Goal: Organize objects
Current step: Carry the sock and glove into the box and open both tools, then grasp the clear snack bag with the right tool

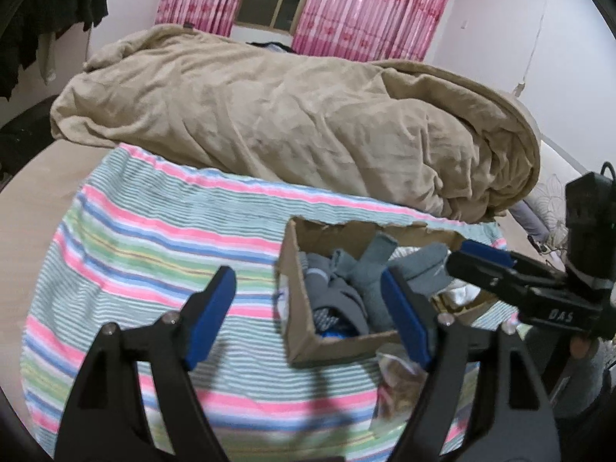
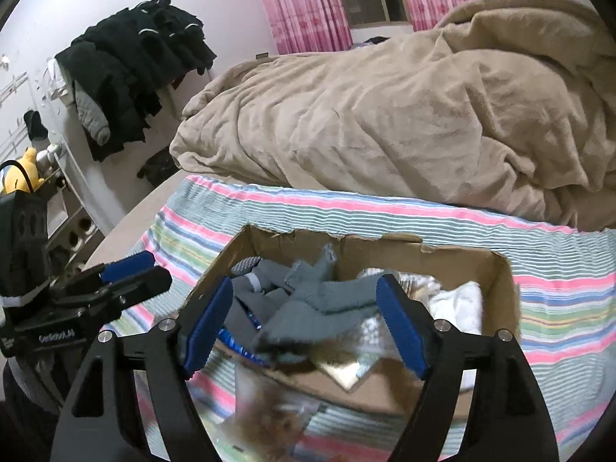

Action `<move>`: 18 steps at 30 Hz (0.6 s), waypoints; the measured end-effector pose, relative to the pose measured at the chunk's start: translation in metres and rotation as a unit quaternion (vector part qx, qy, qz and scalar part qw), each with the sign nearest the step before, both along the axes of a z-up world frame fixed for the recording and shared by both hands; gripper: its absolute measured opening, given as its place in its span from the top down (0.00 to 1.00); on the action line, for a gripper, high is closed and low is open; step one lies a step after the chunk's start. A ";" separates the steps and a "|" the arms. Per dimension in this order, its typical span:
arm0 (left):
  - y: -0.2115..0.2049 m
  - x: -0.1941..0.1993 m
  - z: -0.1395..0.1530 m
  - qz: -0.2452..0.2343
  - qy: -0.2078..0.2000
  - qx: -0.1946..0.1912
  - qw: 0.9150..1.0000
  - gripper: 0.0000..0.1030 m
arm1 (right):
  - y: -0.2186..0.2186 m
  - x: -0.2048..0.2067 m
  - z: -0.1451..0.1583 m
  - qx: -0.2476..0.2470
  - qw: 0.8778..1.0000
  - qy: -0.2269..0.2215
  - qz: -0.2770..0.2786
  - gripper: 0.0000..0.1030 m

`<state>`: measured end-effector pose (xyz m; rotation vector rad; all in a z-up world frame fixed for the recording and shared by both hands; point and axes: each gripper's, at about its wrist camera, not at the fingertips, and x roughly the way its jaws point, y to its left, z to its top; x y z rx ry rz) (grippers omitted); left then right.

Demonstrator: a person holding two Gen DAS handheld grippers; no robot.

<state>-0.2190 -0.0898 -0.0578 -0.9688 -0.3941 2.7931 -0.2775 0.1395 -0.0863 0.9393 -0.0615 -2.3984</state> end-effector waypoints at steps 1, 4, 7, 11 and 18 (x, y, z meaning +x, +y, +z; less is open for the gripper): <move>-0.001 0.004 0.001 0.003 0.004 -0.003 1.000 0.24 | 0.001 0.004 0.003 0.001 1.000 0.004 0.000 0.22; -0.002 0.015 0.004 0.007 0.015 -0.013 1.000 0.24 | 0.006 0.017 0.011 0.004 1.000 0.012 0.000 0.22; -0.003 0.022 0.002 0.011 0.016 -0.018 1.000 0.24 | 0.011 0.030 0.020 0.006 1.000 0.021 0.000 0.22; 0.002 0.032 -0.005 0.007 0.010 -0.028 1.000 0.24 | 0.013 0.043 0.027 0.013 0.999 0.030 0.007 0.22; 0.015 0.040 -0.021 -0.010 -0.003 -0.051 0.999 0.24 | 0.008 0.061 0.019 0.032 0.999 0.015 0.032 0.22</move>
